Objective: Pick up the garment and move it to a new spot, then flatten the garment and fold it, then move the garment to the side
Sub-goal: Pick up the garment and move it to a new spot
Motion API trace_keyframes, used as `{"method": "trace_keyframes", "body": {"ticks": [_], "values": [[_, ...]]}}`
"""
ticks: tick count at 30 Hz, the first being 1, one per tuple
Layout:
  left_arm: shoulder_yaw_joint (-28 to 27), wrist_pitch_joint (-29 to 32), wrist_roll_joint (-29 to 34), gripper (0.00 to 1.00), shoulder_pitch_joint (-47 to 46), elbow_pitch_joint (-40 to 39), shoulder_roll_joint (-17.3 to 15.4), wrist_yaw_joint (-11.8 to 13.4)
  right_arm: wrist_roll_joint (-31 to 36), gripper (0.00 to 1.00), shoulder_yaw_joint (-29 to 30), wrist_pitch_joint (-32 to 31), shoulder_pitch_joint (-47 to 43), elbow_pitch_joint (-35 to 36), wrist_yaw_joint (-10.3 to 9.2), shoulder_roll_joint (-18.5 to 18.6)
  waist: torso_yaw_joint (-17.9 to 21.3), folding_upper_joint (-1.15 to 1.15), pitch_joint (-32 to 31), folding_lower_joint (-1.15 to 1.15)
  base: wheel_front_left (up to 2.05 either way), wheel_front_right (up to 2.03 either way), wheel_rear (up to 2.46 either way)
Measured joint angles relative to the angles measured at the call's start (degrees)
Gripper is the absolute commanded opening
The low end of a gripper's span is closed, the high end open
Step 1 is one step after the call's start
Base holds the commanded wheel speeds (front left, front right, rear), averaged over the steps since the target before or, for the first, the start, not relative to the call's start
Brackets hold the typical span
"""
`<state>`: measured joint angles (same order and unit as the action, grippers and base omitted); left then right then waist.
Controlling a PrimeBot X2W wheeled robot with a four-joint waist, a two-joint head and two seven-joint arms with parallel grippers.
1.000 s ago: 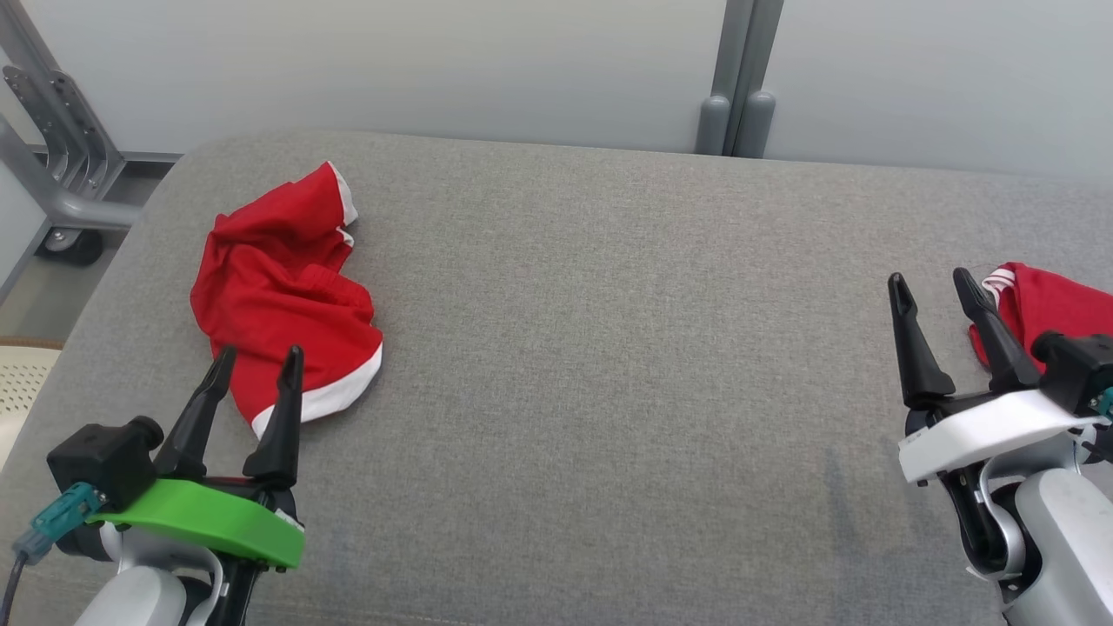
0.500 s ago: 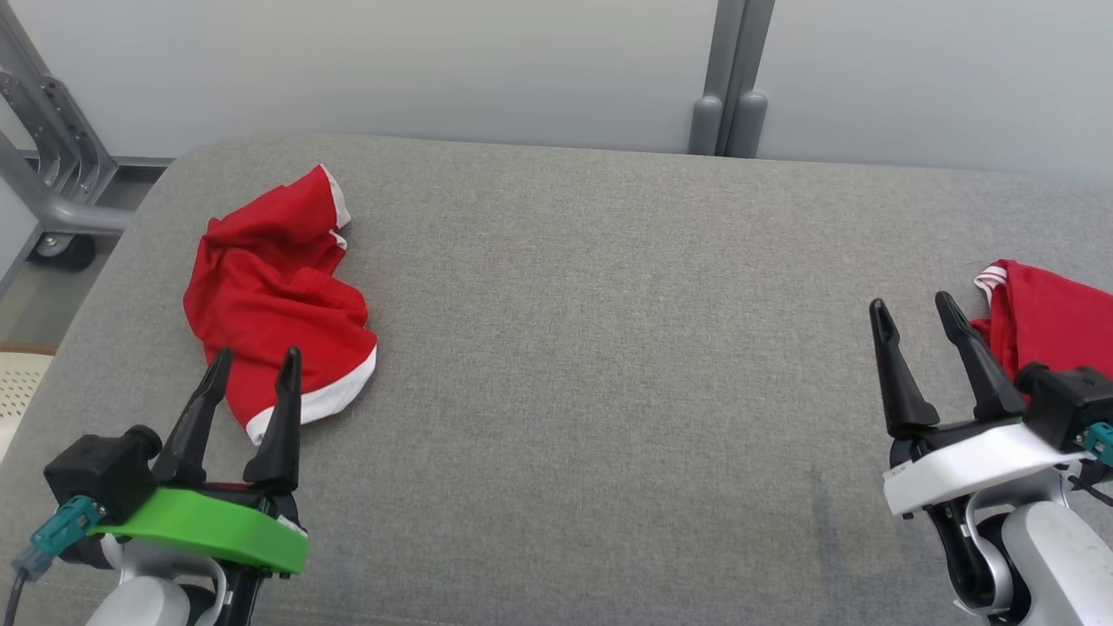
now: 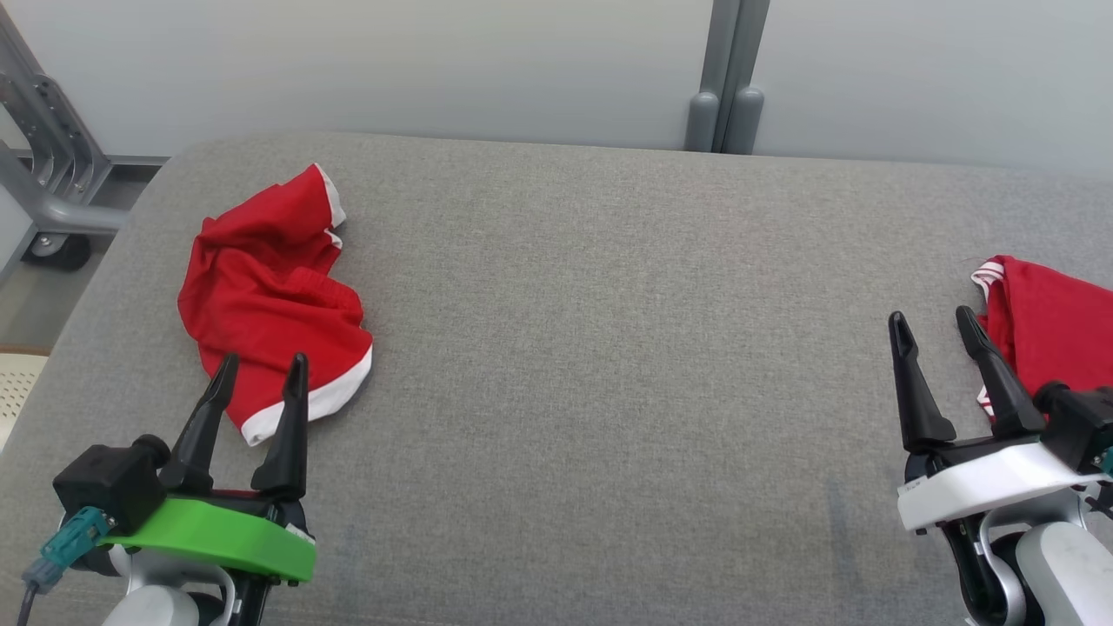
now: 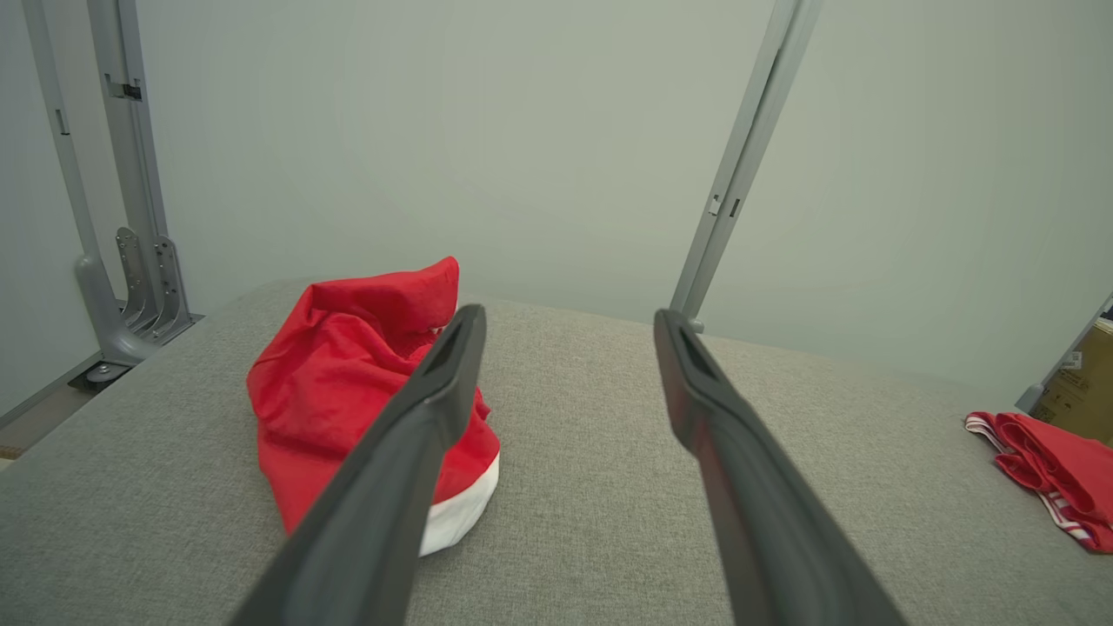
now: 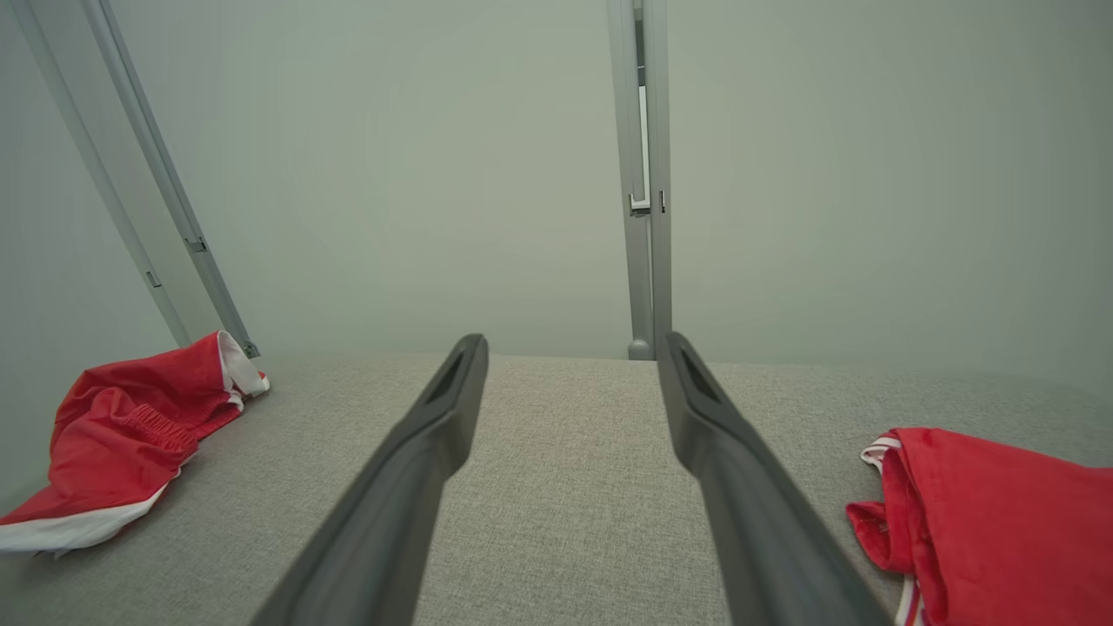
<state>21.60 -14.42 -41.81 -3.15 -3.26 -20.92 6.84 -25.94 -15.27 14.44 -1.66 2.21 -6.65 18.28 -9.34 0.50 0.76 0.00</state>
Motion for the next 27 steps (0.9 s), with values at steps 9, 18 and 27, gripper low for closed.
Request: {"method": "trace_keyframes", "body": {"ticks": [9,18,27], "values": [[-0.57,-0.01,0.76,1.00,0.72,-0.42,0.18,0.00,0.81,1.00,0.54,0.00,-1.01,1.42,-0.11,-0.48,0.56,0.00,0.31,0.00,0.00,0.00,0.00],[-1.57,-0.01,0.99,1.00,1.43,-0.60,0.41,0.21,1.29,1.00,1.22,0.00,-1.31,2.21,-0.44,-0.89,1.93,0.00,0.25,0.00,0.00,0.00,0.00],[-1.23,-0.01,1.44,1.00,1.47,-0.83,0.71,0.25,1.31,1.00,1.88,-0.02,-2.58,2.99,-0.45,-1.60,2.68,0.00,0.32,0.00,0.00,0.00,0.00]]}}
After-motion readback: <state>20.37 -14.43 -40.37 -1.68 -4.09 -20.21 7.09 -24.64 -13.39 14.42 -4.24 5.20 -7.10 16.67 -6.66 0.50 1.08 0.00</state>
